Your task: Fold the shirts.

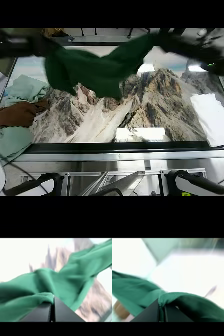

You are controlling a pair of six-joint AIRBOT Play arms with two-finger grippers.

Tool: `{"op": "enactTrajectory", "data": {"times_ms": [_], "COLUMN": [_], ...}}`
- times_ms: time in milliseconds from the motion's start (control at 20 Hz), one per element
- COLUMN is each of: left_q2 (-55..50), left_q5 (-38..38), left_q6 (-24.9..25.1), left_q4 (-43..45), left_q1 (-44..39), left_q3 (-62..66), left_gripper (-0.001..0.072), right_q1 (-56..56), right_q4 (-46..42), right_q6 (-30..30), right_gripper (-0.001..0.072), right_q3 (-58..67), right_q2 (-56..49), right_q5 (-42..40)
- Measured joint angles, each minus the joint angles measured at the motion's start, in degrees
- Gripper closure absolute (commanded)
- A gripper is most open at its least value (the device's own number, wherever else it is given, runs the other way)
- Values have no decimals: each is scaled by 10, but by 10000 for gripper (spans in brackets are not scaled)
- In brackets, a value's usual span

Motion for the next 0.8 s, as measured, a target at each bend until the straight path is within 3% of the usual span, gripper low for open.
{"op": "enactTrajectory", "data": {"times_ms": [200, 400, 600, 800], "left_q2": [137, 205, 164, 24], "left_q5": [32, 78, 97, 121], "left_q6": [-20, -12, 16, 59], "left_q4": [53, 83, 101, 105], "left_q1": [0, -2, -29, -73], "left_q3": [49, -22, -121, -213], "left_gripper": [695, 693, 693, 691], "right_q1": [-45, -59, -56, -29], "right_q4": [-57, -88, -101, -118], "right_q6": [4, 6, 26, 40], "right_gripper": [692, 691, 691, 691], "right_q3": [70, 90, 92, 51], "right_q2": [106, 113, 10, -153], "right_q5": [3, 10, 62, 100]}}
